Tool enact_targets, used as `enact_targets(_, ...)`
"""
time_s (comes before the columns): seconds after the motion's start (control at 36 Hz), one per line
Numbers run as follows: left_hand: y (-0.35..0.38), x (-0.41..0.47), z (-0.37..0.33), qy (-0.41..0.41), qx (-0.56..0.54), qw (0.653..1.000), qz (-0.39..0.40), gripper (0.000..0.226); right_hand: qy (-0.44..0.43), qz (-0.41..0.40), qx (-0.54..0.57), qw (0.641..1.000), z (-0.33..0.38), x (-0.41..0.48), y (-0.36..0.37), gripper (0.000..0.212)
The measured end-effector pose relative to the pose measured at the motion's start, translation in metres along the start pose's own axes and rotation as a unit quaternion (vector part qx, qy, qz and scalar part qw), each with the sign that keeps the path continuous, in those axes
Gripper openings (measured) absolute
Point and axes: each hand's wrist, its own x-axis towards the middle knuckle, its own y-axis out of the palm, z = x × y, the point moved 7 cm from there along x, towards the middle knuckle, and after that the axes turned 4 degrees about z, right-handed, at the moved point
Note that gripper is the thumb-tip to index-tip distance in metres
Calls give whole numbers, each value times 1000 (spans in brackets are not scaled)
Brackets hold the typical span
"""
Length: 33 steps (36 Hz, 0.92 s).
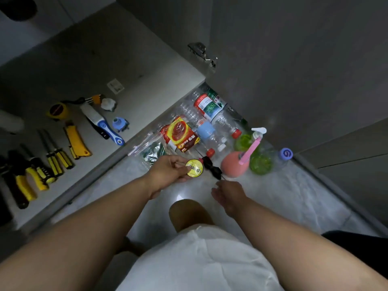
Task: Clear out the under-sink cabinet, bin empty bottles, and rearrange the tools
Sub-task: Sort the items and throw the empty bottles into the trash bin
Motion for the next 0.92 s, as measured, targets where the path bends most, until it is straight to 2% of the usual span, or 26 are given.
enact_targets(0.03,3,2,3,-4,2,1000,2,29,16,47,15,999,-2,-6,10,12)
enact_targets(0.11,12,5,11,-7,17,1000,4,30,32,172,15,984,1,-21,32,21)
enact_targets(0.22,18,7,18,-9,42,999,-13,31,-20,220,-13,975,11,-27,40,17)
enact_targets(0.31,17,7,18,-6,90,996,-22,26,-35,194,-21,980,8,-23,36,14)
enact_targets(0.39,11,4,20,-10,105,994,-5,22,-51,87,-52,994,2,-12,17,13)
enact_targets(0.47,0,0,20,-8,115,993,4,18,-59,-29,-20,998,-7,0,-14,22)
enact_targets(0.61,-21,-8,19,-10,133,991,8,18,-83,-130,-39,987,-12,18,-50,24)
enact_targets(0.72,-32,-11,19,0,156,988,-2,20,-92,-133,-143,976,-8,22,-53,48)
enact_targets(0.78,-35,-12,19,14,176,984,-6,20,-71,-126,-217,965,-6,21,-51,50)
enact_targets(0.86,-40,-14,12,48,236,970,-9,20,-25,-97,-257,961,-4,9,-40,24)
enact_targets(0.89,-42,-15,9,59,264,963,-9,20,-13,-73,-280,957,-4,4,-32,10)
enact_targets(0.92,-46,-18,5,69,295,953,-9,20,-7,-38,-305,951,-4,-1,-21,6)
